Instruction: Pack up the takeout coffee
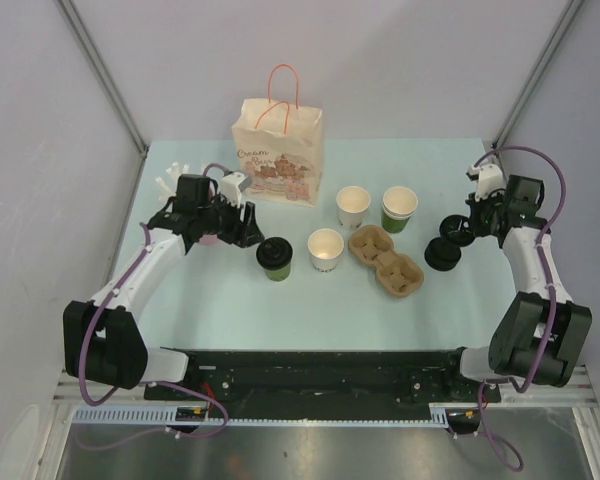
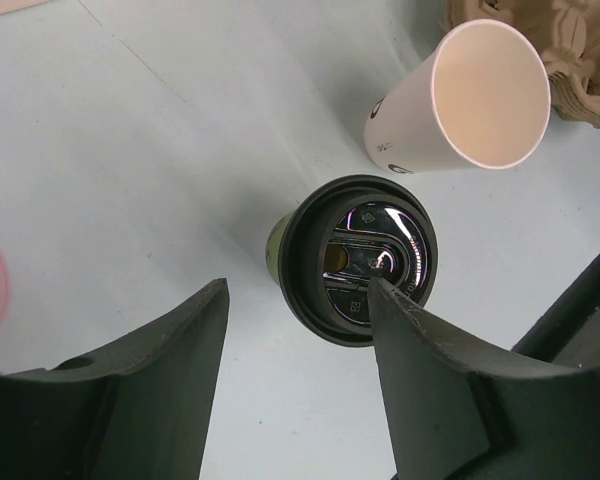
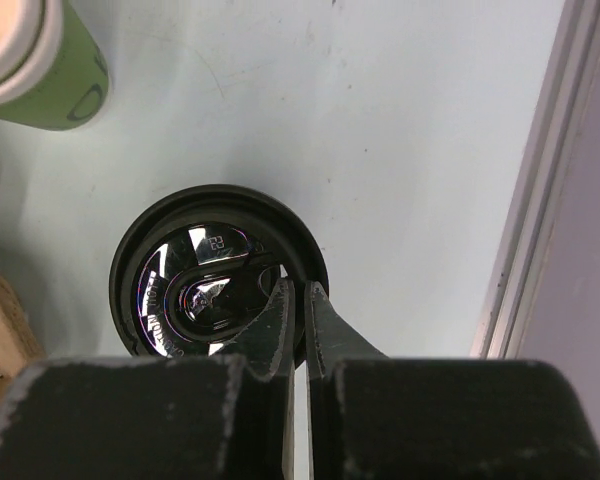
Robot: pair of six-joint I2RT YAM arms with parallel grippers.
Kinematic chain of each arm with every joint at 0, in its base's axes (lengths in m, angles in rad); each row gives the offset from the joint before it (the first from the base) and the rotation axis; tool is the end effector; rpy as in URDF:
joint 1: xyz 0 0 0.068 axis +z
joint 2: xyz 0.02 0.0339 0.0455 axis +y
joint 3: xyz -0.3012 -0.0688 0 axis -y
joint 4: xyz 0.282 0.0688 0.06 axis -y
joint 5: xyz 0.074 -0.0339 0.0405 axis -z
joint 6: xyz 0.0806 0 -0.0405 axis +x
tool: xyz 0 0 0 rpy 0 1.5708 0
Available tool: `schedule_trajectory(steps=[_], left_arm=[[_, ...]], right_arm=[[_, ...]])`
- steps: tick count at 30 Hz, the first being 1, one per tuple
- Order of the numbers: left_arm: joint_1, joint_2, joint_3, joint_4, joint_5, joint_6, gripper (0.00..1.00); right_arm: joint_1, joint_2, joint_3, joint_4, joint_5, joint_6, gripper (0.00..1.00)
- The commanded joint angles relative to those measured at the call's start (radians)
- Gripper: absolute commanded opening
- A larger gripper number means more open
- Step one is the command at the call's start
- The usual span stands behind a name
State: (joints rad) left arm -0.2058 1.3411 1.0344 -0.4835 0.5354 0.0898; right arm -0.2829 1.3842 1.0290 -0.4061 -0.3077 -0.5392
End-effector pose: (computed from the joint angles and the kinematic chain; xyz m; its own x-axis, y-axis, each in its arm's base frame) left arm 0.3237 -0.1096 0.2770 -0.6454 0.2135 -0.7334 0.5874 0.7524 -0.2979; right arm 0.3511 -0.0767 0.2636 -0.5969 -0.3361 -0.7285 -0.2925 0.9367 -0.1924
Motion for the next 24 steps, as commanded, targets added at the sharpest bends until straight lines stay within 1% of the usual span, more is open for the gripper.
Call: schedule_trajectory(steps=[1,3,4,5,6,7,8,10,11,12,13,15,18,21,24], left_arm=[[-0.004,-0.023,0.07,-0.001,-0.018,0.041,0.63],[-0.004,-0.036,0.085,-0.007,-0.028,0.042,0.63],[-0.004,-0.04,0.105,-0.01,-0.028,0.042,0.63],[-0.004,-0.048,0.116,-0.013,-0.028,0.041,0.63],[-0.006,-0.049,0.125,-0.015,-0.026,0.036,0.63],[-0.007,-0.049,0.147,-0.017,-0.023,0.022,0.63],[-0.013,-0.045,0.156,-0.018,-0.02,0.015,0.62],[-0.026,-0.033,0.18,-0.015,-0.017,-0.018,0.6],[-0.041,-0.017,0.19,-0.017,-0.02,-0.03,0.59],[-0.049,-0.005,0.197,-0.015,-0.025,-0.044,0.58],[-0.056,0.003,0.213,-0.015,-0.028,-0.073,0.58],[-0.07,0.039,0.231,-0.017,-0.028,-0.113,0.56],[-0.087,0.084,0.265,-0.017,-0.029,-0.186,0.55],[-0.116,0.108,0.283,-0.015,-0.066,-0.206,0.54],[-0.144,0.141,0.291,-0.015,-0.081,-0.214,0.54]], right_arm=[[0.083,-0.126,0.029,0.016,0.064,0.062,0.0],[0.151,-0.178,0.029,0.02,0.12,0.096,0.0],[0.186,-0.203,0.029,0.026,0.146,0.149,0.0],[0.267,-0.249,0.029,0.033,0.171,0.169,0.0],[0.316,-0.269,0.029,0.033,0.18,0.188,0.0],[0.361,-0.281,0.029,0.042,0.214,0.252,0.0],[0.467,-0.296,0.029,0.061,0.229,0.275,0.0],[0.581,-0.286,0.029,0.091,0.303,0.324,0.0],[0.682,-0.259,0.029,0.127,0.34,0.352,0.0],[0.739,-0.235,0.029,0.148,0.373,0.366,0.0],[0.783,-0.211,0.031,0.17,0.409,0.373,0.0],[0.867,-0.122,0.057,0.194,0.427,0.403,0.0],[0.91,-0.003,0.135,0.165,0.438,0.475,0.0],[0.915,0.093,0.221,0.096,0.464,0.534,0.0],[0.927,0.136,0.261,0.061,0.481,0.57,0.0]])
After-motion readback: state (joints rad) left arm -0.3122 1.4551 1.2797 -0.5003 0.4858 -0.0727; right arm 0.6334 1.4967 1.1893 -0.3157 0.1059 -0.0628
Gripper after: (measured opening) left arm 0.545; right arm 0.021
